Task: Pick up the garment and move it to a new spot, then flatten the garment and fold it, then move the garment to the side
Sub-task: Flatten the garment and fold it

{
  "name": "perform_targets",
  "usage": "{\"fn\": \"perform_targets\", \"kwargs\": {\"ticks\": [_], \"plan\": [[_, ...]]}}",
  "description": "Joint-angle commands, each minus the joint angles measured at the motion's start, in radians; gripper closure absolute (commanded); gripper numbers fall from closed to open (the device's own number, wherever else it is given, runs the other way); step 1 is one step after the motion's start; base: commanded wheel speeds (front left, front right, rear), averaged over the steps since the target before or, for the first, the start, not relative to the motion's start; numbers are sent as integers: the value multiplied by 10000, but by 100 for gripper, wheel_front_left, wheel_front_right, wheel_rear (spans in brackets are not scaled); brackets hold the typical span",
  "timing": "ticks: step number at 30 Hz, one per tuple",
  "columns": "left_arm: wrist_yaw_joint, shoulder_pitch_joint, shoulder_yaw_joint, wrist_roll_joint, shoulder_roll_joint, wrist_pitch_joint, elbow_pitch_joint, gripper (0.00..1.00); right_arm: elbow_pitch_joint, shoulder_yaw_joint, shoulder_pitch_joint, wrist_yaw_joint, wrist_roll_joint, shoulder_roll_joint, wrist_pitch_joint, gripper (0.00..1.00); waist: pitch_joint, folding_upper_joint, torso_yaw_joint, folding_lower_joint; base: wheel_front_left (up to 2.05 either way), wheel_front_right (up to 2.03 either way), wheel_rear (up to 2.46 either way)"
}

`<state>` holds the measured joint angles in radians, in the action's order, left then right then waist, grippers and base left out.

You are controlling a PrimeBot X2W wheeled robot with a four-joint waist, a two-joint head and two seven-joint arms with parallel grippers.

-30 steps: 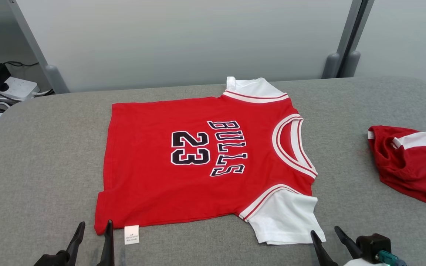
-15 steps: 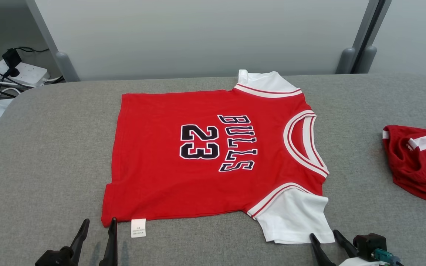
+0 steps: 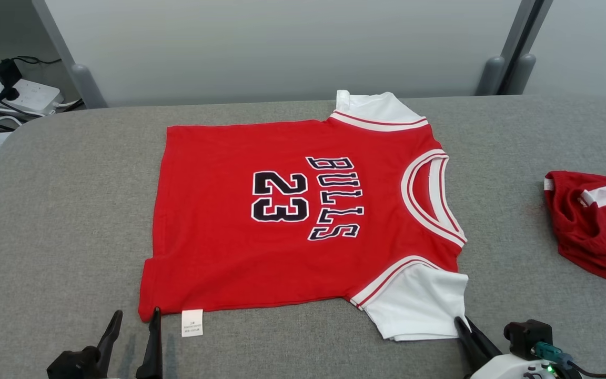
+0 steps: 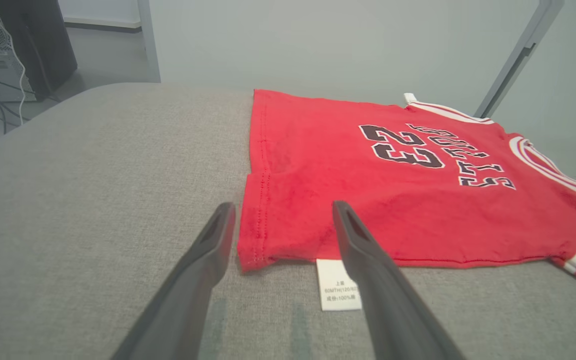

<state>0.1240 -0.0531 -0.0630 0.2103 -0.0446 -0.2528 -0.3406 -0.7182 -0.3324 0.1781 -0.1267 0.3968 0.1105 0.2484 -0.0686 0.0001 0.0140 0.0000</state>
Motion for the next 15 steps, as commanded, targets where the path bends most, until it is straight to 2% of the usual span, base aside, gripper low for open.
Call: {"fn": "perform_targets", "kwargs": {"ticks": [1,9,15], "plan": [[63,529,-395,-32,-57,-90,62,0,265,-221,87,-40,-8,178,133,100,-49,-1,92,0,0,0,0],[65,1268,-550,519,-213,-90,-1697,0,467,-498,70,-40,81,314,133,100,-403,-1,563,0,0,0,0],[66,1792,-1134,725,-211,-90,-2642,0,610,-590,209,-40,93,366,133,100,-586,-1,784,0,0,0,0]]}}
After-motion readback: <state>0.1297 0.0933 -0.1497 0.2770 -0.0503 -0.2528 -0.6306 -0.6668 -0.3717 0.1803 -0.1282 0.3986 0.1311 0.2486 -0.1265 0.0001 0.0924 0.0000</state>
